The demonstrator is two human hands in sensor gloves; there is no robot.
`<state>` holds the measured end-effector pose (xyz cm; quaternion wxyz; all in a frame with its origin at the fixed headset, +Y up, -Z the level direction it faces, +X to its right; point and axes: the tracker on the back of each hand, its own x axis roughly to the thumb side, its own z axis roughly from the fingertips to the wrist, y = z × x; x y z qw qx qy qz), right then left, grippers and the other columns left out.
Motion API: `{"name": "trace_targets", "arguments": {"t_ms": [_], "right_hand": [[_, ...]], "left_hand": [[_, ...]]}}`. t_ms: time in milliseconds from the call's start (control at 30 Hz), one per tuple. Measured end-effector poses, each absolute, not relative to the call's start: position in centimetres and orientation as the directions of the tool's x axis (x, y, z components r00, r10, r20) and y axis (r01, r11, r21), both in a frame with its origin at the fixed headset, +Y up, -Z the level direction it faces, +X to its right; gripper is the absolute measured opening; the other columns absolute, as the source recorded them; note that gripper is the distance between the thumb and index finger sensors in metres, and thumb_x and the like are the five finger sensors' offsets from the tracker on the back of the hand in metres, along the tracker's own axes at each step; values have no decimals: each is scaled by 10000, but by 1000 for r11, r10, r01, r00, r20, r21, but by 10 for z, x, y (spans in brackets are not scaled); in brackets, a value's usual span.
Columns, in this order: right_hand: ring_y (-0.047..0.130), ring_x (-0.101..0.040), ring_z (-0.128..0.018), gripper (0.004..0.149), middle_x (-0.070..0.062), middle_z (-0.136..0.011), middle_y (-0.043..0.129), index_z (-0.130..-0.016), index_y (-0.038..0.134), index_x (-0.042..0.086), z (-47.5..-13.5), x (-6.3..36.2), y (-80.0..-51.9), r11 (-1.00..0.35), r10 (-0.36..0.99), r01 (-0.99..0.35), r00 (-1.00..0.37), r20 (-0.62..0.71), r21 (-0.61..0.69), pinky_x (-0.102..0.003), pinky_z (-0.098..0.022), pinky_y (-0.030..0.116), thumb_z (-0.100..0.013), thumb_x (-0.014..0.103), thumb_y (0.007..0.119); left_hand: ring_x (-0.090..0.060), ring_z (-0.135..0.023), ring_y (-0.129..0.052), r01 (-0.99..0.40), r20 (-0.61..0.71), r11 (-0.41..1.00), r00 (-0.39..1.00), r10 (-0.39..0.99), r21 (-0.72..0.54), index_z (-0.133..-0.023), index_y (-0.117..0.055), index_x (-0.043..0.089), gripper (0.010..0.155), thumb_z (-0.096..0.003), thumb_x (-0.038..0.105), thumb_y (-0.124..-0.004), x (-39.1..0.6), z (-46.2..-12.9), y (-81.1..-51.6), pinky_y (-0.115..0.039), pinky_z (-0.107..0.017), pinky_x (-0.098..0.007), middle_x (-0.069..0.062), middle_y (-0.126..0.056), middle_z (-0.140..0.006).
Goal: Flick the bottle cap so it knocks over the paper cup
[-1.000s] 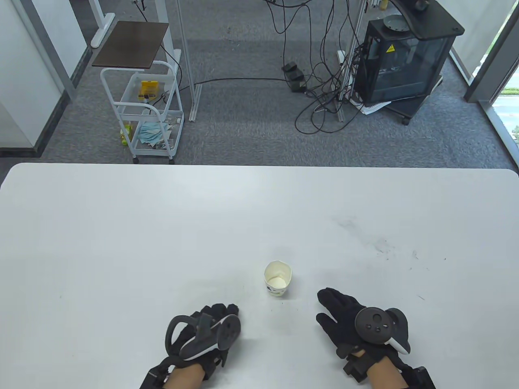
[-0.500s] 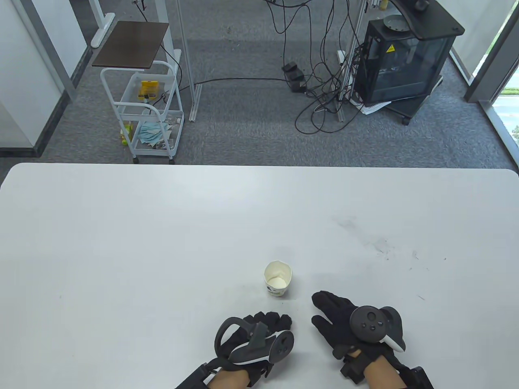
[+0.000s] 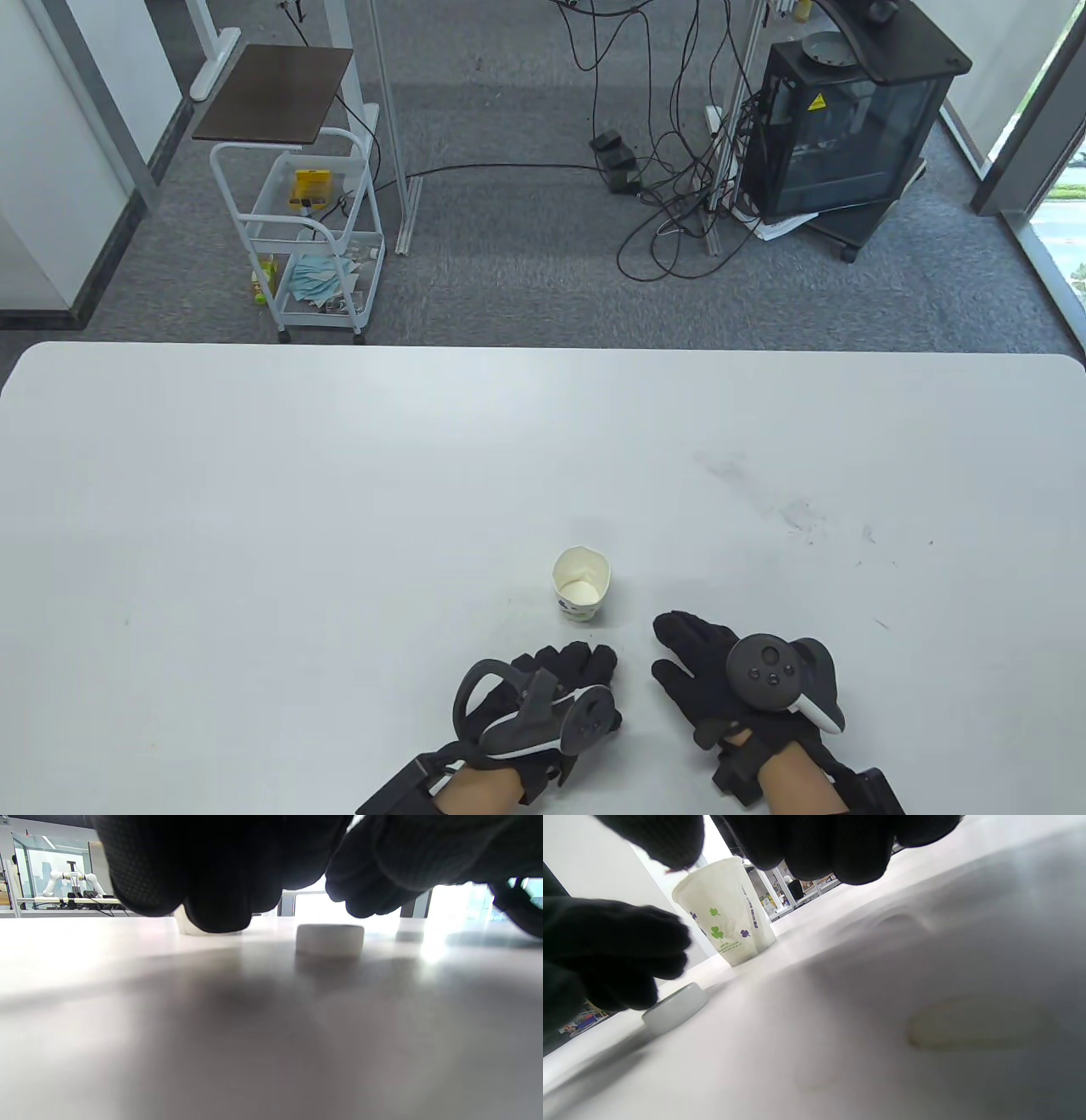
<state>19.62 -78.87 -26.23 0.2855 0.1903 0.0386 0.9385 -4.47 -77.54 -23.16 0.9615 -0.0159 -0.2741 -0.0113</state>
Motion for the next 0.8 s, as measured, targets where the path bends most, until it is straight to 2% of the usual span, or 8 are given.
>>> {"name": "trace_targets", "arguments": {"t_ms": [300,367,467,567,667,767,800], "right_hand": [[709,-414,-940,594,-158,-1064,641,-1054,589,172,-249,175,-794,-838,542,-474,-780,312,270,-586,-696,573,-563,465,749],[699,-405,-947,560,-148,-1054,654,-1024,610,178,-244,167,-795,-838,540,-481,-799,265,256,-580,-699,575,-565,464,755],[687,-391,-961,439,-129,-1048,648,-910,654,215,-238,154,-796,-839,538,-496,-819,199,223,-577,-708,570,-553,437,784],[556,-393,-1022,370,-124,-1064,623,-796,701,227,-232,138,-801,-835,527,-464,-830,185,295,-579,-741,480,-533,457,823],[385,-417,-1066,347,-156,-1114,480,-777,721,204,-227,122,-806,-831,509,-407,-831,223,379,-588,-762,364,-549,446,817],[294,-434,-1068,342,-182,-1124,374,-815,720,184,-226,118,-809,-829,498,-391,-842,207,400,-585,-765,310,-579,420,794],[279,-450,-1061,417,-197,-1124,345,-883,673,177,-226,119,-809,-828,499,-404,-847,182,389,-584,-762,308,-578,439,786]], "left_hand": [[-249,-803,-902,-97,392,995,916,82,19,-1056,-591,299,704,-453,652,-681,-134,-216,-760,-808,-584,-425,-54,-727,-1057],[-247,-806,-900,-139,370,990,921,120,25,-1057,-588,300,701,-457,653,-676,-146,-217,-760,-808,-587,-425,-53,-726,-1057],[-248,-809,-896,-191,339,982,923,179,2,-1059,-582,298,700,-460,649,-677,-158,-219,-760,-803,-593,-427,-57,-721,-1059],[-247,-808,-896,-173,317,985,934,166,-6,-1058,-582,299,698,-460,646,-677,-169,-222,-765,-802,-594,-428,-56,-723,-1058],[-246,-805,-898,-196,295,979,934,202,-48,-1060,-582,296,696,-466,646,-673,-176,-226,-770,-804,-592,-425,-58,-722,-1058],[-245,-806,-896,-215,291,975,930,224,-62,-1064,-576,296,697,-471,650,-666,-178,-228,-771,-803,-595,-422,-60,-719,-1061],[-244,-810,-893,-217,294,974,928,228,-69,-1067,-571,296,698,-473,652,-663,-178,-229,-771,-802,-598,-420,-57,-716,-1064]]}}
